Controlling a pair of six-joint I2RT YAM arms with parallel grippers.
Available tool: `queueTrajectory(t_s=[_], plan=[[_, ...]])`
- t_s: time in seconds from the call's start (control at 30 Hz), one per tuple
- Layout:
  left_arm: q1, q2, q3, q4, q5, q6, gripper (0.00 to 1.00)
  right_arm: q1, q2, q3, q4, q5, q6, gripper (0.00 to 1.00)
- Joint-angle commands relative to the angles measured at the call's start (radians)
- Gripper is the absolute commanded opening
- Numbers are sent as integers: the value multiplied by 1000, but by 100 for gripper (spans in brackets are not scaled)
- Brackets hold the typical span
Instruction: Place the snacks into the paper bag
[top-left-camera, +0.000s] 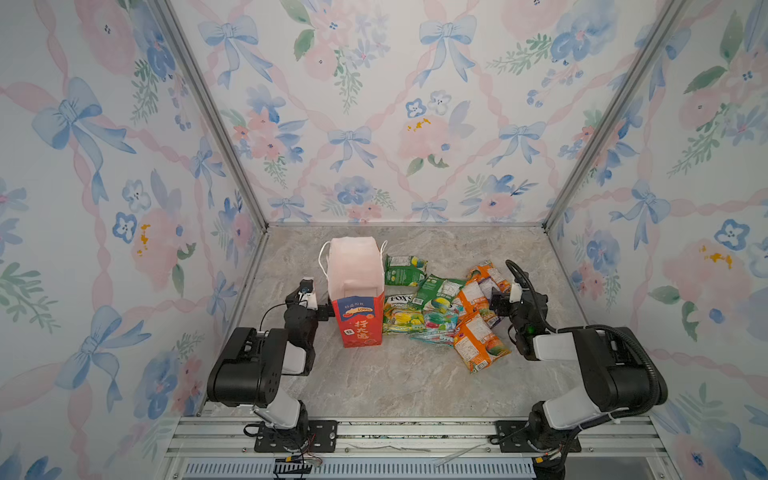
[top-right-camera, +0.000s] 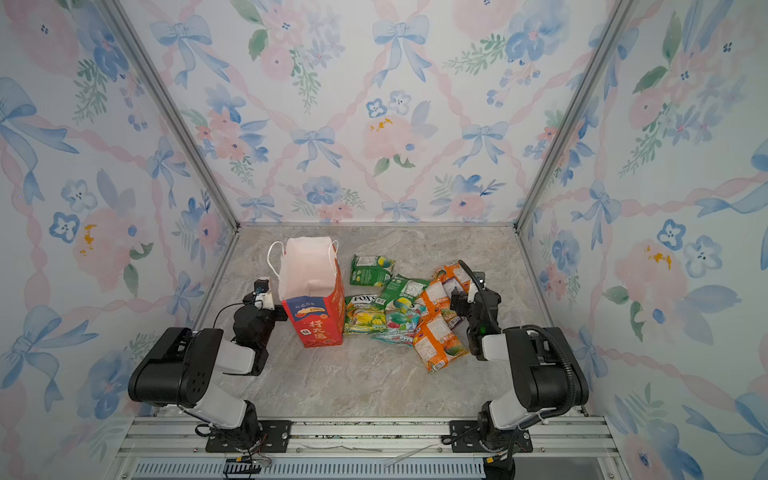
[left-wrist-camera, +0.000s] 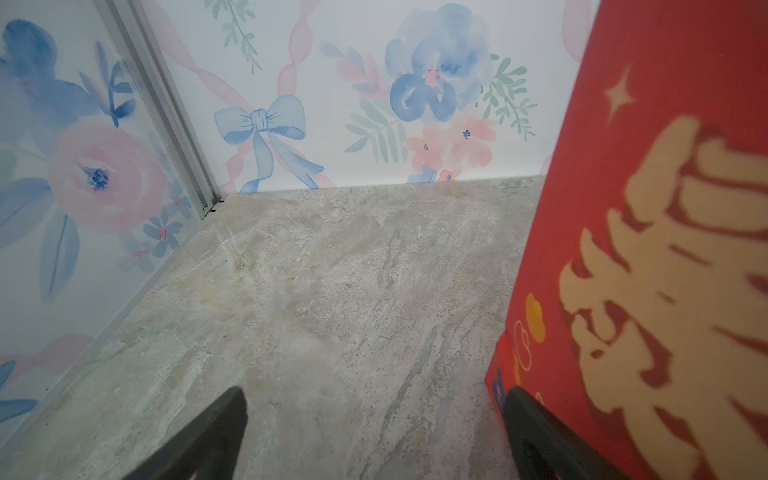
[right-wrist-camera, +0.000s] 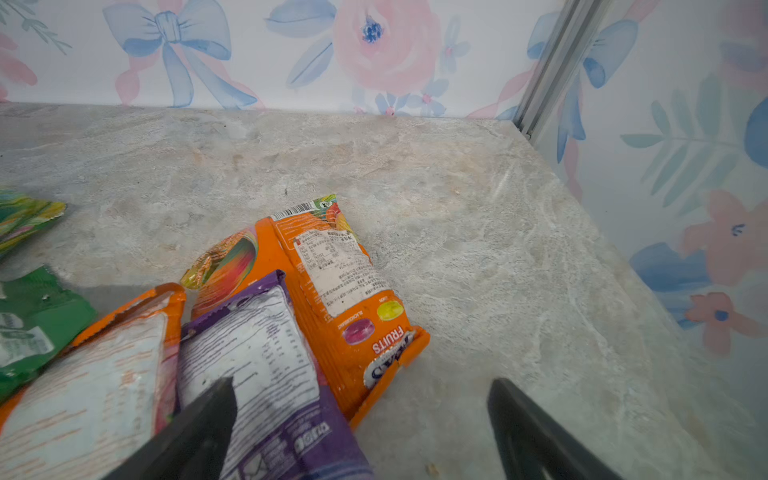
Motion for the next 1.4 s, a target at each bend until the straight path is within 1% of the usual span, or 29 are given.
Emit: queueTrajectory(t_s=[0.0, 0.67, 0.7, 0.8, 0.93, 1.03, 1.13, 1.23, 1.3, 1.37], plan=[[5, 0, -3, 2, 9, 14, 98, -5, -3, 15, 10, -6, 9, 97], [16, 1, 2, -6, 23, 6, 98, -6, -4, 15, 11, -6, 10, 97], [15, 1, 2, -5, 8, 2, 98, -5, -3, 15, 11, -6, 9, 97], [2, 1, 2, -4, -96, -18, 98, -3, -3, 12, 14, 3, 8, 97], [1, -5, -22, 40, -106, -23, 98, 5, -3, 9, 22, 21, 4, 97], [1, -49, -37, 34, -130, -32, 98, 9, -4, 10, 20, 31, 4, 96], [1, -120, -52, 2, -148, -36, 98, 11, -31, 36, -49, 52, 9, 96], [0, -226, -73, -47, -186, -49, 98, 15, -74, 85, -165, 58, 3, 96], [2, -314, -75, -107, -201, -63, 98, 24, -109, 151, -311, 59, -6, 97], [2, -401, -59, -193, -194, -80, 98, 31, -141, 227, -452, 62, -4, 97]])
